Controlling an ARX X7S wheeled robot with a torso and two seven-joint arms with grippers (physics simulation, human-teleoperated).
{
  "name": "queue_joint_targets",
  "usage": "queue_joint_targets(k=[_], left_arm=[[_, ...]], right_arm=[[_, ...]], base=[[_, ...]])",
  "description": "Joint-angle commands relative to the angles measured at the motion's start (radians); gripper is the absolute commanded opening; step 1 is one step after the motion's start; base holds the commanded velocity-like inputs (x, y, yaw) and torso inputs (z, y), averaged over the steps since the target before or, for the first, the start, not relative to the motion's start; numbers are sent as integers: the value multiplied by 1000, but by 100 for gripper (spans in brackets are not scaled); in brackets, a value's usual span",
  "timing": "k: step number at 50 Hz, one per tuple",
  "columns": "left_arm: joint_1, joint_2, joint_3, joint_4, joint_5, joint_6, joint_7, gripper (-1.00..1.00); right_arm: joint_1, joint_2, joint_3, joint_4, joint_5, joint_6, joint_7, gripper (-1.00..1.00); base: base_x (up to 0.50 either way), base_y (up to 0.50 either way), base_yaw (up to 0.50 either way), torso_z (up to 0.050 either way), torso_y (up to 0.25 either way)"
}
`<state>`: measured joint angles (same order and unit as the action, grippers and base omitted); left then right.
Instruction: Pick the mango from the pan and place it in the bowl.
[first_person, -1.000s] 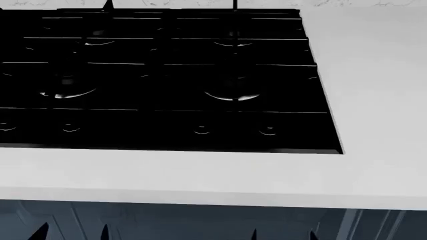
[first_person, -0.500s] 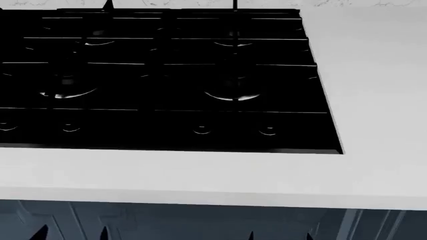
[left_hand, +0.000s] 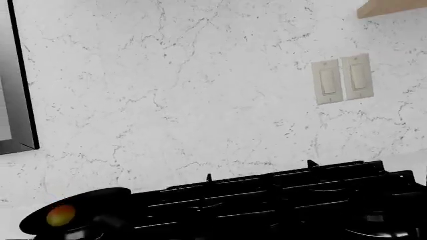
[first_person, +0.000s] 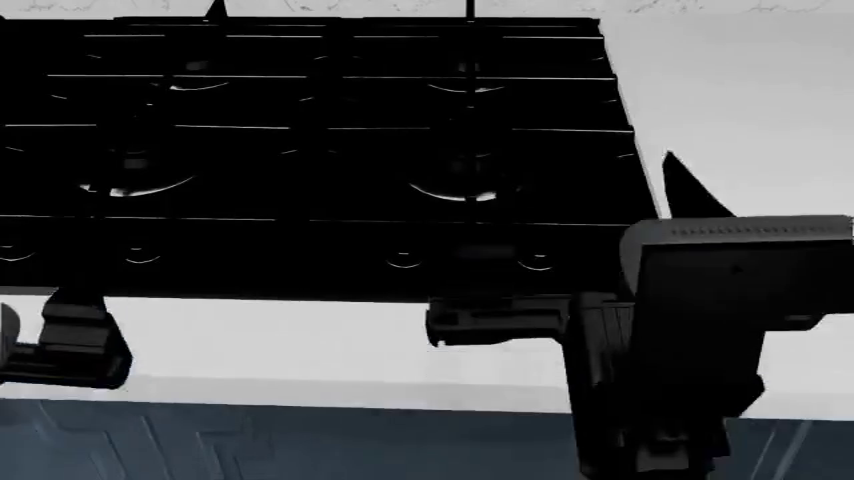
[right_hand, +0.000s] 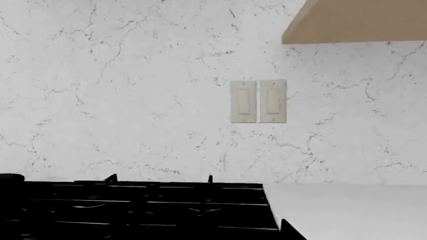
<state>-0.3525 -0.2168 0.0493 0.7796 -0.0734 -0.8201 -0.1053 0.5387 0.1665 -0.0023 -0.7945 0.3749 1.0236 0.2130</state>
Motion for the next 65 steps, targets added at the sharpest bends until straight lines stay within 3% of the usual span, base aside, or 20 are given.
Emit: queue_joint_targets(k=[1,3,5,7,10,11,13,19,32,45,65], left_arm=[[-428,-57,-89,267,-150,-576,14,100],[-532,-79,-101,267,-239,-718,-16,100],[-577,-102,-105,251,-322,-750,-87,100],[-621,-158,-159,182,-564,-750,-294,100],[-740,-260,-235,40,-1014,-749,-721,100],[-757,-280,-232,21,-1164,-746,-770,100],[-790,-301,-249,-46,-1287,-743,-867,100],[-840,-389,-232,-123,-1422,-724,-997,100],[-852,-435,-175,-116,-1451,-682,-1049,100],[-833,-439,-131,-109,-1351,-622,-967,100],[-819,-463,-92,-100,-1344,-595,-970,100]], right_arm=[[517,30,185,-120,469,545,250,100],[581,47,182,-45,469,532,274,100],[628,43,180,-5,475,538,298,100],[655,49,173,22,497,539,322,100],[705,63,175,83,561,541,376,100],[721,68,176,101,580,541,390,100],[759,76,182,150,596,537,420,100],[780,94,209,218,685,529,503,100],[763,106,199,232,725,475,506,100],[756,102,167,245,745,446,514,100],[721,130,125,263,747,381,479,100]], base=[[0,0,0,0,0],[0,0,0,0,0],[0,0,0,0,0],[0,0,0,0,0],[0,0,0,0,0],[0,0,0,0,0],[0,0,0,0,0],[0,0,0,0,0],[0,107,0,0,0],[0,376,0,0,0],[0,431,0,0,0]])
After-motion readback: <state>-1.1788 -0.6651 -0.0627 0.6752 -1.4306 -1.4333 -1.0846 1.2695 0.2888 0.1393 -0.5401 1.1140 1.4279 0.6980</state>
